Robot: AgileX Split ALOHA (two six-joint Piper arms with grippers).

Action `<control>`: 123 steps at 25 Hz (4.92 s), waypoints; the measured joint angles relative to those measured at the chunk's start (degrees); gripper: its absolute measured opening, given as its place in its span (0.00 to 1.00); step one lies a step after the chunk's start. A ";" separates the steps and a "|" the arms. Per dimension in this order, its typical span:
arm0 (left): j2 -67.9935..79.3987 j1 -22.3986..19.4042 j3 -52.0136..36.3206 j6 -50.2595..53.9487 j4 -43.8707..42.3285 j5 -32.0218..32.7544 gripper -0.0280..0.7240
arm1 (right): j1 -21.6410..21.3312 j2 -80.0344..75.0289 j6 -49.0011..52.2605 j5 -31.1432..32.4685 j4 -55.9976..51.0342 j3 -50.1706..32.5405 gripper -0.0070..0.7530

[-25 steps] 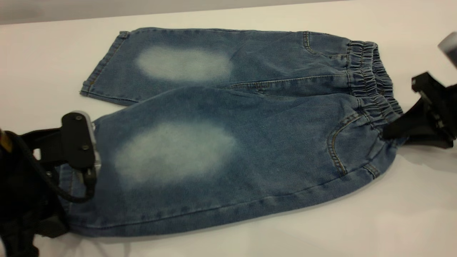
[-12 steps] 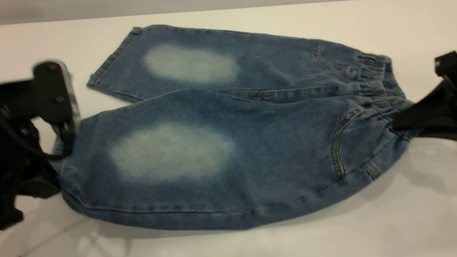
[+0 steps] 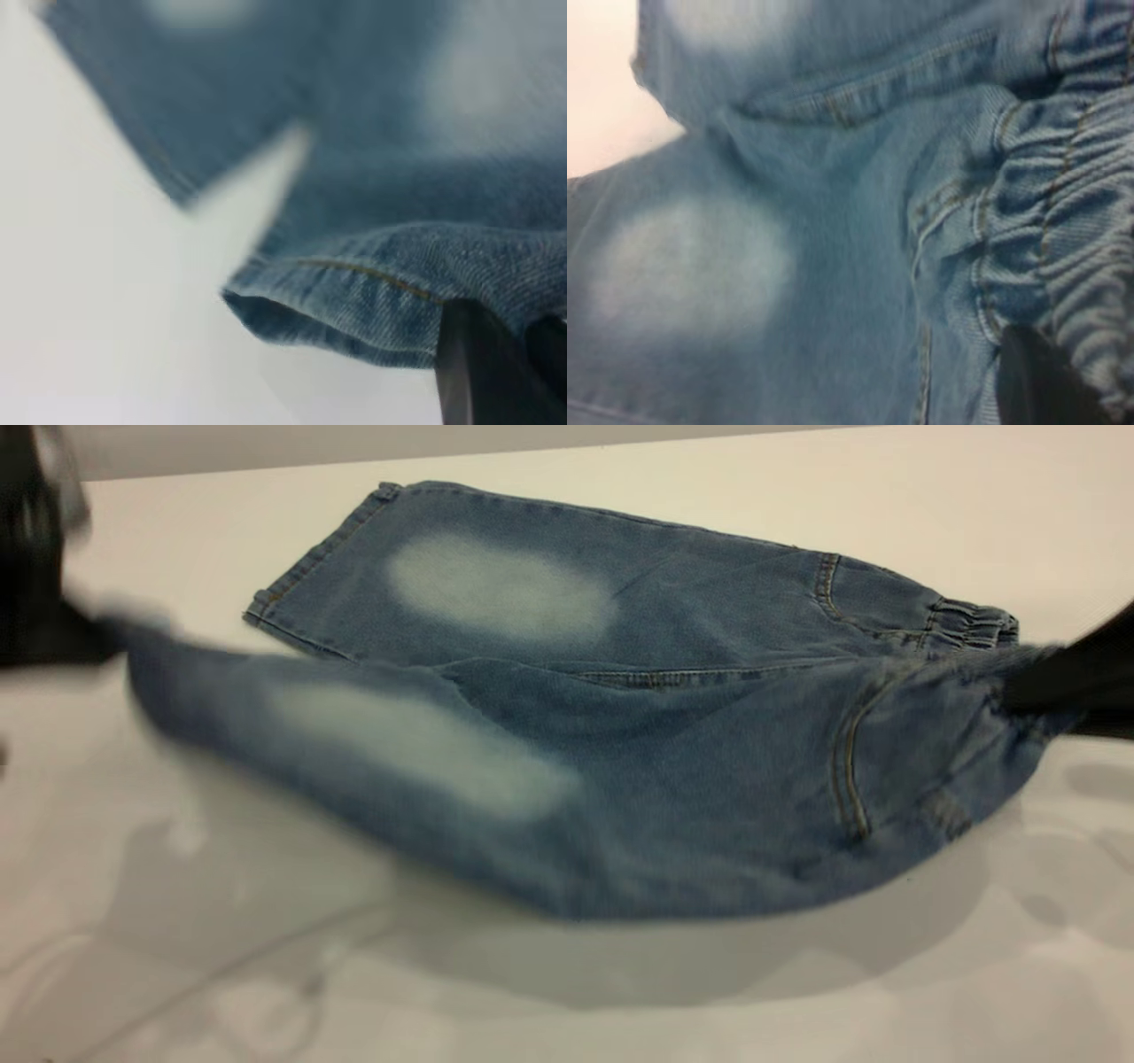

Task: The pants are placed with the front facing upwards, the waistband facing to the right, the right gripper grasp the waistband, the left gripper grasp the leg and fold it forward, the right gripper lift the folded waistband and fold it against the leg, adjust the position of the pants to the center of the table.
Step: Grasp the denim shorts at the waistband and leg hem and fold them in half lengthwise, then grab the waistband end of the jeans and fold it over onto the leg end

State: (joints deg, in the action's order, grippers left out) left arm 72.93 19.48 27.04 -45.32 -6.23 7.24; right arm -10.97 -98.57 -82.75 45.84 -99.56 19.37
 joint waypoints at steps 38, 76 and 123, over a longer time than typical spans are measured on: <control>46.30 -9.54 33.85 -3.23 0.15 -27.78 0.17 | 0.18 -12.01 3.22 -3.84 -0.41 21.11 0.08; 46.35 -9.09 33.74 0.21 0.21 -23.92 0.40 | 0.18 -13.20 33.22 -4.48 20.22 21.05 0.74; 56.42 4.86 33.81 9.15 0.37 -20.36 0.40 | 0.12 -7.04 13.37 15.19 0.04 31.11 0.11</control>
State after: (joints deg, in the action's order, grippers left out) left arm 129.35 24.33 60.85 -36.17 -5.86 -13.12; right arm -10.85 -105.61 -69.38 61.03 -99.53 50.48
